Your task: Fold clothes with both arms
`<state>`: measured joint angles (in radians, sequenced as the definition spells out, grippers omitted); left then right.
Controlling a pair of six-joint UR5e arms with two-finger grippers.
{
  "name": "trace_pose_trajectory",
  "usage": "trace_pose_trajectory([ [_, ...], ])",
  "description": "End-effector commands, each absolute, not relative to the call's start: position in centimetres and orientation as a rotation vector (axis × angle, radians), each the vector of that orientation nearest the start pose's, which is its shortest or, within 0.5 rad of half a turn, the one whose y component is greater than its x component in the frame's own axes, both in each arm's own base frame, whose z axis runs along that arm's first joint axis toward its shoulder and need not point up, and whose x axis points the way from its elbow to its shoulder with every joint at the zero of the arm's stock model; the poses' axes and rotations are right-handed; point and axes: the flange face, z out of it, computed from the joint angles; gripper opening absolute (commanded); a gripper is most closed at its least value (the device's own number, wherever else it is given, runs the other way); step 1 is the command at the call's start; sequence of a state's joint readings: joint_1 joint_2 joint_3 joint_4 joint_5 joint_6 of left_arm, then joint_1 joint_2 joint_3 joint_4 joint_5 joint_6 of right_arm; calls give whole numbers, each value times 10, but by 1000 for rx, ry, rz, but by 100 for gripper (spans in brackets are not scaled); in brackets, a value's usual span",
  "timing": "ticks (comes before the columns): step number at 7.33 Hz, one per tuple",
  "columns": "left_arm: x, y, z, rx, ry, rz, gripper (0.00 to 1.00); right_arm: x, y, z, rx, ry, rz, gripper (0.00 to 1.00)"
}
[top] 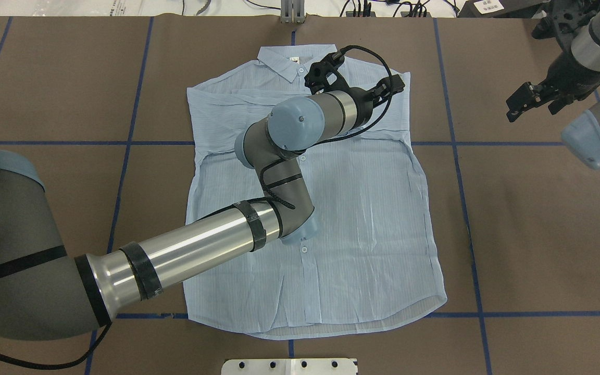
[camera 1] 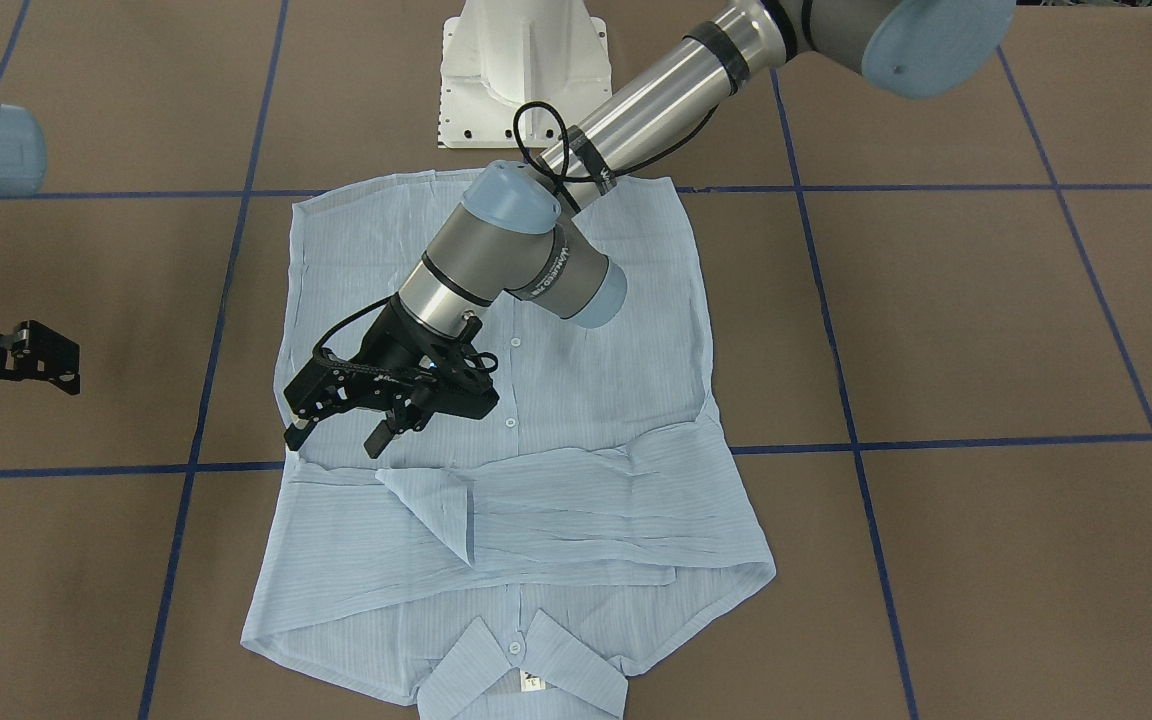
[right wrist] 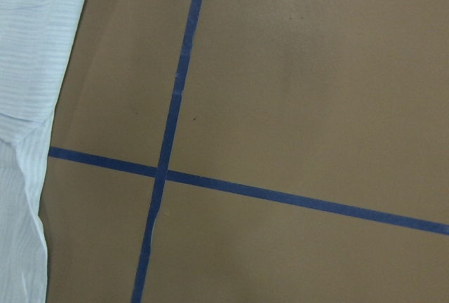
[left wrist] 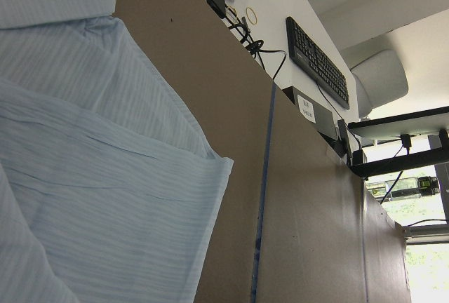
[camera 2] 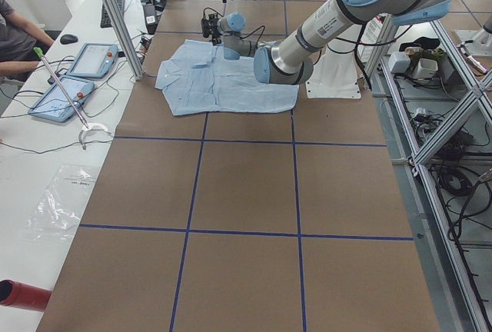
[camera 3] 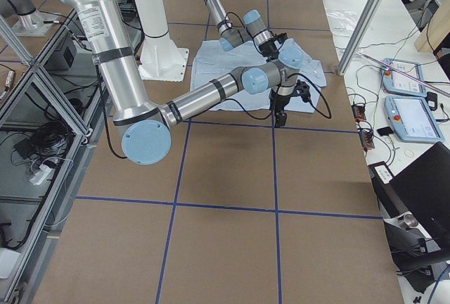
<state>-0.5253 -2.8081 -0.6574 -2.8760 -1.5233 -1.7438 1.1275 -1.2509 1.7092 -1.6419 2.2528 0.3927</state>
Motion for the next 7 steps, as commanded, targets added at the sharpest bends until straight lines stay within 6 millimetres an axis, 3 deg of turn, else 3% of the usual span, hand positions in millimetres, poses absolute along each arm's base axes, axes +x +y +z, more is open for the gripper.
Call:
trace_pose_trajectory([
  [1,680,-555,74,294,1611,-540,100,-193,-571,415,87,-777,-182,100],
  [2,677,-554,74,294,1568,-512,100,-189,-563,406,92,-787,-157,100],
  [4,638,-538,96,298,1444,-412,100,-198,-548,384,94,-821,-137,100],
  [6,599,-537,142,287,1396,-323,100,-231,-531,354,89,-858,-131,100],
  [7,577,-531,167,291,1379,-284,100,-251,-526,349,112,-883,-141,100],
])
